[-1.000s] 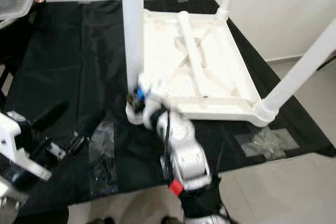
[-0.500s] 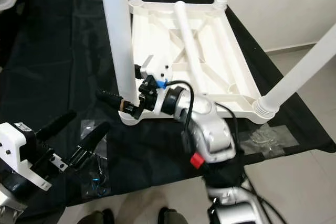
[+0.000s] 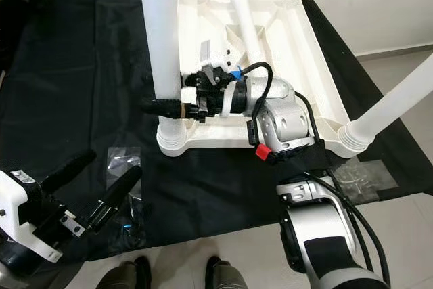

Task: Building children table

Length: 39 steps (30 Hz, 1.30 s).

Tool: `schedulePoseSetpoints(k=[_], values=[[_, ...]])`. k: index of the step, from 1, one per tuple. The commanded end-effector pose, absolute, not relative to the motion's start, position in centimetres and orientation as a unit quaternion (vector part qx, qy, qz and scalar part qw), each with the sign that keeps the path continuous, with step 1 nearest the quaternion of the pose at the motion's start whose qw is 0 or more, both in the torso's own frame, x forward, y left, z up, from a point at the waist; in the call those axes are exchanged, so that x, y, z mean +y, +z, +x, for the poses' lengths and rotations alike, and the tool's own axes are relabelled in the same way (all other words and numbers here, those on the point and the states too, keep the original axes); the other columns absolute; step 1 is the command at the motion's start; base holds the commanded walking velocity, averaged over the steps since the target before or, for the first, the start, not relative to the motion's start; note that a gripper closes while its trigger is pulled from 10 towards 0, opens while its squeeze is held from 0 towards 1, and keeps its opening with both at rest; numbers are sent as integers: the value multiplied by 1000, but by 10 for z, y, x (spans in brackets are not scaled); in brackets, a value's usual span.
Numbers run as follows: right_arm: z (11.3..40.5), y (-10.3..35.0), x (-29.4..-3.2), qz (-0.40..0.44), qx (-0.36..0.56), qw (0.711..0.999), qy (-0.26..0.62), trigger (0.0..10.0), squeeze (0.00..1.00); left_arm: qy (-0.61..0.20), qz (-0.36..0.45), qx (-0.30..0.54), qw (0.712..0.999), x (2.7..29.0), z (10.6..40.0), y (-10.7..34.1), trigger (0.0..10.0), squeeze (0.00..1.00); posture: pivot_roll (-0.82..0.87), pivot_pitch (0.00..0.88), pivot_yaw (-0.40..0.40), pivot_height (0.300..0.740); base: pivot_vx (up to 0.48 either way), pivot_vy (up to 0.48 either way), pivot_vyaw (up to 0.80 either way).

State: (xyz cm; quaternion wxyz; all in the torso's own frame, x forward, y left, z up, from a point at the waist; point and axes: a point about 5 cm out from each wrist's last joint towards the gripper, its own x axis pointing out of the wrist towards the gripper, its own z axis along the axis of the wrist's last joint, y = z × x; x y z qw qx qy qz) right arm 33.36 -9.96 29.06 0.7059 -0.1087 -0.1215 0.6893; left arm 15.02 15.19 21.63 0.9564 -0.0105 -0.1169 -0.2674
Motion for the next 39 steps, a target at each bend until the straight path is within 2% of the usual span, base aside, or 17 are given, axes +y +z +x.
schedulePoseSetpoints(k=[1, 8, 9, 10, 11, 12, 13, 21, 22, 23, 24, 27, 28, 31, 34, 38, 39], values=[[328, 285, -99, -108, -115, 684, 712, 0, 0, -272, -5, -108, 956, 152, 149, 216, 10000, 0, 150, 308, -55, 740, 0, 0, 0], [294, 246, -86, -84, -78, 689, 716, 0, 0, -276, -3, -112, 955, 150, 152, 215, 10000, 0, 130, 299, -63, 740, 0, 0, 0], [288, 230, -73, -63, -58, 738, 669, 0, 0, -275, -2, -113, 955, 150, 152, 215, 10000, 0, 119, 289, -71, 740, 0, 0, 0], [283, 201, -62, -27, -7, 854, 519, 0, 0, -275, -2, -115, 955, 149, 154, 215, 10000, 0, 111, 276, -75, 740, 0, 0, 0], [278, 184, -55, -28, 24, 920, 391, 0, 0, -274, -3, -120, 954, 149, 159, 215, 10000, 0, 112, 271, -59, 740, 0, 0, 0], [278, 184, -55, -28, 24, 920, 391, 0, 0, -274, -3, -120, 954, 149, 159, 215, 10000, 0, 112, 271, -59, 740, 0, 0, 0], [279, 177, -52, -33, 37, 952, 301, 0, 0, -276, -4, -125, 953, 147, 162, 215, 10000, 0, 99, 254, -52, 740, 0, 0, 0], [301, 192, -44, -45, 10, 964, 264, 0, 0, -281, 1, -141, 949, 147, 171, 219, 10000, 0, 105, 225, -62, 740, 0, 0, 0], [301, 194, -43, -48, 7, 961, 272, 6196, 0, -275, -1, -144, 951, 148, 172, 220, 10000, 0, 107, 220, -63, 740, 0, 0, 0], [301, 194, -43, -48, 7, 961, 272, 6196, 0, -275, -1, -144, 951, 148, 172, 220, 10000, 0, 107, 220, -63, 740, 0, 0, 0], [300, 197, -42, -44, 2, 956, 291, 10000, 0, -273, -2, -145, 951, 148, 172, 220, 10000, 0, 109, 223, -62, 740, 0, 0, 0], [297, 199, -41, -41, 0, 953, 299, 10000, 0, -273, -3, -146, 951, 147, 173, 220, 10000, 0, 109, 223, -62, 740, 0, 0, 0], [294, 208, -37, -20, -19, 939, 343, 10000, 1000, -275, -3, -144, 951, 146, 172, 220, 10000, 0, 110, 230, -60, 740, 0, 0, 0], [292, 220, -36, -12, -48, 925, 377, 10000, 1000, -277, -3, -142, 950, 146, 171, 219, 10000, 0, 109, 232, -59, 740, 0, 0, 0], [298, 247, -50, -10, -108, 878, 466, 10000, 1000, -278, -4, -138, 951, 145, 169, 218, 10000, 0, 116, 251, -58, 740, 0, 0, 0], [305, 257, -60, -22, -120, 857, 500, 10000, 1000, -277, -4, -137, 951, 144, 168, 219, 10000, 0, 127, 267, -62, 740, 0, 0, 0], [308, 263, -66, -39, -124, 832, 539, 10000, 220, -275, -4, -135, 952, 144, 166, 219, 10000, 0, 132, 273, -64, 740, 0, 0, 0]])
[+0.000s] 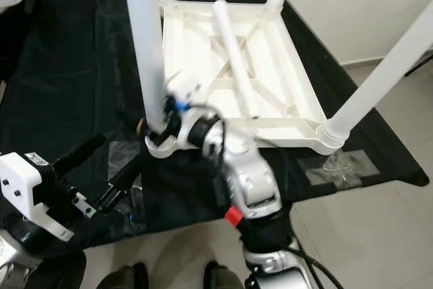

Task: Building children table

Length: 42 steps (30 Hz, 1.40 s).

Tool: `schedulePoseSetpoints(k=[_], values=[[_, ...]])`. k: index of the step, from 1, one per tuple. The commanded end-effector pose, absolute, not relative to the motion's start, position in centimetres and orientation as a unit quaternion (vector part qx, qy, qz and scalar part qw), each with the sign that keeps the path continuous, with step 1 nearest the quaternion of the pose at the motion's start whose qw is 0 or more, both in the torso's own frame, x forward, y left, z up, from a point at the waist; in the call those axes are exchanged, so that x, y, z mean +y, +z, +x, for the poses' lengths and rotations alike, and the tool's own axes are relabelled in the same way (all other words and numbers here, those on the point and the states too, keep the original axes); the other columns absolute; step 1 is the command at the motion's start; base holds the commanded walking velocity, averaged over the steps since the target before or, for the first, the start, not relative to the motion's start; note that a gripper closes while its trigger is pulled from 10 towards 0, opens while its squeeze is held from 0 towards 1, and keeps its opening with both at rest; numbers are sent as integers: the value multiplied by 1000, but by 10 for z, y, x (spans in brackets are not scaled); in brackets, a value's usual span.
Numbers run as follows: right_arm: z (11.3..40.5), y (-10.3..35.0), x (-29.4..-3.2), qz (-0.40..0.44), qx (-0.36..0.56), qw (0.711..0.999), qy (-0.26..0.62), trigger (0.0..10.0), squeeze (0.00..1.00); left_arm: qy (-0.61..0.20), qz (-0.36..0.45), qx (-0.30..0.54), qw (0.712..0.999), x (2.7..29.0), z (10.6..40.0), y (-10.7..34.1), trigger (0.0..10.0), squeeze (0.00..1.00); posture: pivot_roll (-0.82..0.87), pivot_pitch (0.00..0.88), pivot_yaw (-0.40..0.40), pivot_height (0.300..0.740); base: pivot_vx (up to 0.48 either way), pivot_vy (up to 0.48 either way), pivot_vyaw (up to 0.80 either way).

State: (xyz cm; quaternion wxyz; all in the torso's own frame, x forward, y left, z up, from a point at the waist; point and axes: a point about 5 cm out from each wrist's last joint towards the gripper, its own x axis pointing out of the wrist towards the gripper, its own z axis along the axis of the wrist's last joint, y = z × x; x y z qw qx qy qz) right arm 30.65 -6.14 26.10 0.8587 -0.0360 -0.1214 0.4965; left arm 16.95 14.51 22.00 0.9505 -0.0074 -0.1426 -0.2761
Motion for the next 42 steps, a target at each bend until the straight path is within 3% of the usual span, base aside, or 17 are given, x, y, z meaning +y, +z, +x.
schedulePoseSetpoints(k=[1, 2, 4, 8, 11, 12, 17, 27, 30, 31, 32, 33, 34, 35, 36, 40, 42], values=[[308, 263, -66, -39, -124, 832, 539, 10000, 220, -275, -4, -135, 952, 144, 166, 219, 10000, 0, 132, 273, -64, 740, 0, 0, 0], [308, 268, -71, -61, -120, 791, 597, 10000, 0, -274, -6, -133, 952, 144, 164, 218, 10000, 0, 138, 280, -65, 740, 0, 0, 0], [307, 271, -75, -81, -114, 751, 645, 10000, 0, -273, -6, -131, 953, 143, 163, 219, 10000, 0, 144, 285, -67, 740, 0, 0, 0], [319, 281, -77, -93, -111, 714, 685, 10000, 0, -270, -7, -129, 954, 144, 160, 219, 10000, 0, 158, 299, -72, 740, 0, 0, 0], [326, 286, -77, -88, -117, 710, 689, 10000, 0, -268, -6, -128, 955, 144, 159, 220, 10000, 0, 160, 301, -71, 740, 0, 0, 0], [334, 289, -75, -83, -117, 704, 695, 0, 0, -266, -5, -128, 956, 144, 158, 220, 10000, 0, 170, 306, -73, 740, 0, 0, 0], [342, 287, -78, -107, -92, 663, 735, 0, 0, -258, -2, -124, 958, 146, 154, 221, 10000, 0, 185, 313, -77, 740, 0, 0, 0], [348, 283, -93, -110, -89, 652, 745, 0, 0, -256, -4, -123, 959, 145, 155, 220, 10000, 0, 166, 305, -79, 740, 0, 0, 0], [349, 263, -95, -100, -92, 714, 686, 0, 0, -257, -5, -126, 958, 144, 157, 220, 10000, 0, 150, 295, -83, 740, 0, 0, 0], [346, 253, -91, -67, -83, 766, 634, 0, 0, -257, -5, -126, 958, 144, 158, 220, 10000, 0, 137, 290, -92, 740, 0, 0, 0], [346, 253, -91, -67, -83, 766, 634, 0, 0, -257, -5, -126, 958, 144, 158, 220, 10000, 0, 137, 290, -92, 740, 0, 0, 0], [353, 233, -90, -83, -46, 896, 434, 0, 0, -255, -5, -127, 958, 146, 159, 219, 10000, 0, 123, 285, -90, 740, 0, 0, 0], [344, 218, -107, -45, -22, 970, 237, 0, 0, -255, -5, -127, 959, 146, 160, 218, 10000, 0, 123, 285, -90, 740, 0, 0, 0], [344, 218, -107, -45, -22, 970, 237, 0, 0, -255, -5, -127, 959, 146, 160, 218, 10000, 0, 123, 285, -90, 740, 0, 0, 0], [333, 205, -127, -19, 6, 996, 88, 0, 0, -254, -5, -127, 959, 147, 160, 218, 10000, 0, 117, 285, -91, 740, 0, 0, 0], [311, 184, -122, -28, 43, 993, 108, 0, 0, -255, -6, -129, 958, 147, 162, 218, 10000, 0, 110, 284, -75, 740, 0, 0, 0], [294, 170, -112, -37, 64, 979, 188, 0, 0, -264, -6, -133, 955, 146, 165, 219, 10000, 0, 99, 263, -75, 740, 0, 0, 0]])
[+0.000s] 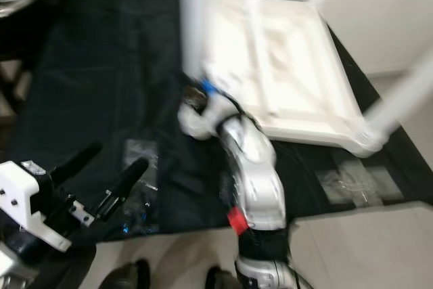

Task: Building children table

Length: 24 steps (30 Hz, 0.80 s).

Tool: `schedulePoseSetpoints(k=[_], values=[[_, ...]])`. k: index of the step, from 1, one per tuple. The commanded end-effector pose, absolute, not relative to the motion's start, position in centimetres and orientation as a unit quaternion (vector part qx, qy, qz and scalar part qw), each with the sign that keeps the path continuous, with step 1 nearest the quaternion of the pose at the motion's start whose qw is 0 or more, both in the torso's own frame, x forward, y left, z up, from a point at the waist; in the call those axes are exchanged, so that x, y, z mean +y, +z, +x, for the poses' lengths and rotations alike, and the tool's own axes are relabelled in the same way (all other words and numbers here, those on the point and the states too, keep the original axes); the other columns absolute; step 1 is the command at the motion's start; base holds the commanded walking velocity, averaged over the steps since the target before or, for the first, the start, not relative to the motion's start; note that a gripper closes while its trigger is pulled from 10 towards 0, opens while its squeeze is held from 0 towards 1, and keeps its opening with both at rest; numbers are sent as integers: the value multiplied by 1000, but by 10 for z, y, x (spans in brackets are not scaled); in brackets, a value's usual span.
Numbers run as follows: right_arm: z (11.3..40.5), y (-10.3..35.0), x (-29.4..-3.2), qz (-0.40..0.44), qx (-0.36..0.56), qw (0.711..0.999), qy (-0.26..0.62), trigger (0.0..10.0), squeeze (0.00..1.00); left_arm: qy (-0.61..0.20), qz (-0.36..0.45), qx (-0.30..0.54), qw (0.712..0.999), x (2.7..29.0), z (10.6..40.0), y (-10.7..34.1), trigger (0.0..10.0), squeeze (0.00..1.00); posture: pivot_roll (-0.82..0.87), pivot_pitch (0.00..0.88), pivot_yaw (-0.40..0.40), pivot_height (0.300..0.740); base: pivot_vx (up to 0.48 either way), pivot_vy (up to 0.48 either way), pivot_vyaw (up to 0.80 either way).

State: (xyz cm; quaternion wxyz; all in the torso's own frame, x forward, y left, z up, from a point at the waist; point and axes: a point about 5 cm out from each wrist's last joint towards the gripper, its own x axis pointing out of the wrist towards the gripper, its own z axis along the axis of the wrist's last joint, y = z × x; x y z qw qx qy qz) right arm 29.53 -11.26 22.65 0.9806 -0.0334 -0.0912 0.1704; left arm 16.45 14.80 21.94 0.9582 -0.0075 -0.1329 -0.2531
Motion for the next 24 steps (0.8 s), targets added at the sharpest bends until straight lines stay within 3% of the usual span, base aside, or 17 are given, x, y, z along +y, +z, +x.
schedulePoseSetpoints(k=[1, 4, 5, 6, 7, 10, 11, 18, 19, 21, 22, 23, 24], values=[[293, 170, -108, -40, 64, 976, 206, 0, 0, -266, -5, -135, 954, 146, 165, 219, 10000, 0, 96, 261, -74, 740, 0, 0, 0], [298, 175, -107, -36, 57, 976, 206, 0, 0, -265, -3, -137, 954, 148, 167, 220, 10000, 0, 95, 251, -74, 740, 0, 0, 0], [300, 179, -102, -33, 52, 975, 214, 4353, 0, -263, -1, -139, 955, 149, 169, 220, 10000, 0, 95, 250, -73, 740, 0, 0, 0], [300, 179, -102, -33, 52, 975, 214, 4353, 0, -263, -1, -139, 955, 149, 169, 220, 10000, 0, 95, 250, -73, 740, 0, 0, 0], [301, 183, -98, -33, 47, 973, 222, 10000, 0, -262, 0, -141, 955, 149, 170, 221, 10000, 0, 97, 249, -70, 740, 0, 0, 0], [297, 194, -87, -22, 34, 973, 228, 10000, 0, -265, -1, -141, 954, 147, 170, 221, 10000, 0, 100, 252, -69, 740, 0, 0, 0], [299, 201, -85, -10, 25, 969, 248, 10000, 1000, -266, -2, -140, 954, 147, 169, 220, 10000, 0, 103, 254, -67, 740, 0, 0, 0], [306, 237, -86, 10, -43, 933, 357, 10000, 1000, -266, -1, -136, 954, 147, 167, 220, 10000, 0, 107, 266, -67, 740, 0, 0, 0], [306, 247, -88, 0, -63, 910, 410, 10000, 773, -266, -1, -135, 954, 147, 166, 220, 10000, 0, 117, 273, -68, 740, 0, 0, 0], [306, 247, -88, 0, -63, 910, 410, 10000, 773, -266, -1, -135, 954, 147, 166, 220, 10000, 0, 117, 273, -68, 740, 0, 0, 0], [306, 263, -96, -45, -87, 846, 525, 10000, 0, -268, -3, -134, 954, 146, 165, 220, 10000, 0, 127, 283, -68, 740, 0, 0, 0], [306, 263, -96, -45, -87, 846, 525, 10000, 0, -268, -3, -134, 954, 146, 165, 220, 10000, 0, 127, 283, -68, 740, 0, 0, 0], [305, 269, -99, -76, -88, 804, 583, 10000, 0, -267, -3, -133, 954, 145, 164, 220, 10000, 0, 136, 290, -70, 740, 0, 0, 0]])
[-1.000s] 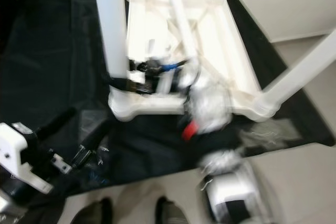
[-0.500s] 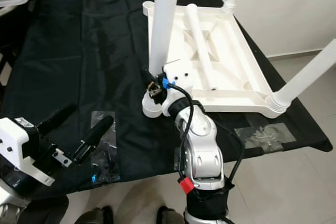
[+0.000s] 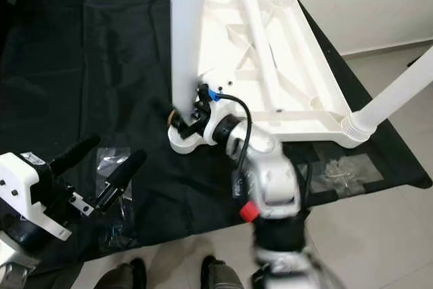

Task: Building children table

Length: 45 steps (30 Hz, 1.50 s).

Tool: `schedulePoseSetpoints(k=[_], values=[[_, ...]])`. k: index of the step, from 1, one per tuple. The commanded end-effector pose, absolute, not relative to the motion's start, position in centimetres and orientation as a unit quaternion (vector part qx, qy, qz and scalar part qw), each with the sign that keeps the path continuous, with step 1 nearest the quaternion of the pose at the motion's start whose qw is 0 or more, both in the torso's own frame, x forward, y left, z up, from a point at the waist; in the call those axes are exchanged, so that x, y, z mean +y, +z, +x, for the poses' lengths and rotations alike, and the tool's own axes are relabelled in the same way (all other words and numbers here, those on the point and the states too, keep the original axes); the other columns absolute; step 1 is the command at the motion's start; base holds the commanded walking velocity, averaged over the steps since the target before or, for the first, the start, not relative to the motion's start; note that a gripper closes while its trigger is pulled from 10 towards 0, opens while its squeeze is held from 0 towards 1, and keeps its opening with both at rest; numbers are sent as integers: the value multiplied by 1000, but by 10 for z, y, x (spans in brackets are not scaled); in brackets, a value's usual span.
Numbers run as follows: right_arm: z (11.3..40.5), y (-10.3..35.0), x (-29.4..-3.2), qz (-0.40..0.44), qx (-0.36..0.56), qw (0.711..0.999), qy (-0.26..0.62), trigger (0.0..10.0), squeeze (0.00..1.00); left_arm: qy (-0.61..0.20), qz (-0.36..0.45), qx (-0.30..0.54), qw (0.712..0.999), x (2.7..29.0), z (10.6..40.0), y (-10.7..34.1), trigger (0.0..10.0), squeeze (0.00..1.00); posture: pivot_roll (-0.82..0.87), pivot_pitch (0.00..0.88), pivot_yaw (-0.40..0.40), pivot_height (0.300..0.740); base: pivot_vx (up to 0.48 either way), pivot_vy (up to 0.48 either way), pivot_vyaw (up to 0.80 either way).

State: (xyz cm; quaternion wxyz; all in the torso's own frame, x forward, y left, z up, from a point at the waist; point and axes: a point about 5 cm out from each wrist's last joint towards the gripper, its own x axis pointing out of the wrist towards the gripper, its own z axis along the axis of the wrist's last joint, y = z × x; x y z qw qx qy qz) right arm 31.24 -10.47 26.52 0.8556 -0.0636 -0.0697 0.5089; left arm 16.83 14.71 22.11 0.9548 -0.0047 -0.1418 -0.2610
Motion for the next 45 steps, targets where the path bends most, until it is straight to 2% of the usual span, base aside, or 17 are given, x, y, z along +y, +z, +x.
schedulePoseSetpoints(k=[1, 2, 3, 4, 14, 15, 17, 18, 24, 32, 34, 35, 36, 37, 38, 42, 45], values=[[305, 269, -99, -76, -88, 804, 583, 10000, 0, -267, -3, -133, 954, 145, 164, 220, 10000, 0, 136, 290, -70, 740, 0, 0, 0], [304, 272, -102, -95, -86, 778, 615, 10000, 0, -267, -4, -132, 955, 145, 163, 220, 10000, 0, 137, 291, -71, 740, 0, 0, 0], [304, 272, -102, -95, -86, 778, 615, 10000, 0, -267, -4, -132, 955, 145, 163, 220, 10000, 0, 137, 291, -71, 740, 0, 0, 0], [315, 283, -105, -124, -98, 753, 639, 10000, 0, -264, -4, -130, 956, 145, 161, 221, 10000, 0, 149, 299, -75, 740, 0, 0, 0], [333, 309, -111, -167, -103, 699, 688, 10000, 0, -260, -3, -127, 957, 145, 156, 222, 10000, 0, 168, 316, -76, 740, 0, 0, 0], [334, 311, -113, -172, -101, 693, 693, 3098, 0, -260, -3, -127, 957, 145, 156, 223, 10000, 0, 168, 316, -76, 740, 0, 0, 0], [336, 314, -115, -183, -102, 688, 695, 3098, 0, -259, -3, -126, 958, 145, 155, 223, 10000, 0, 169, 317, -76, 740, 0, 0, 0], [339, 316, -118, -191, -104, 683, 697, 0, 0, -259, -2, -126, 958, 146, 155, 223, 10000, 0, 169, 318, -76, 740, 0, 0, 0], [342, 318, -125, -192, -95, 659, 721, 0, 0, -259, -2, -123, 958, 145, 154, 223, 10000, 0, 169, 319, -75, 740, 0, 0, 0], [339, 304, -127, -167, -82, 656, 731, 0, 0, -261, -3, -122, 958, 144, 155, 222, 10000, 0, 154, 320, -76, 740, 0, 0, 0], [333, 278, -114, -103, -72, 715, 688, 0, 0, -260, -4, -121, 958, 144, 155, 222, 10000, 0, 143, 320, -96, 740, 0, 0, 0], [333, 278, -114, -103, -72, 715, 688, 0, 0, -260, -4, -121, 958, 144, 155, 222, 10000, 0, 143, 320, -96, 740, 0, 0, 0], [338, 229, -93, -66, 9, 858, 510, 0, 0, -257, -3, -121, 959, 144, 155, 221, 10000, 0, 136, 311, -119, 740, 0, 0, 0], [338, 229, -93, -66, 9, 858, 510, 0, 0, -257, -3, -121, 959, 144, 155, 221, 10000, 0, 136, 311, -119, 740, 0, 0, 0], [315, 185, -83, -31, 93, 912, 398, 0, 0, -251, -3, -125, 960, 145, 156, 221, 10000, 0, 123, 304, -129, 740, 0, 0, 0], [285, 153, -70, 28, 167, 937, 307, 0, 0, -244, -2, -131, 961, 148, 161, 219, 10000, 0, 102, 294, -121, 740, 0, 0, 0], [295, 160, -59, 48, 140, 938, 313, 0, 0, -247, -4, -133, 960, 145, 165, 218, 10000, 0, 98, 269, -118, 740, 0, 0, 0]])
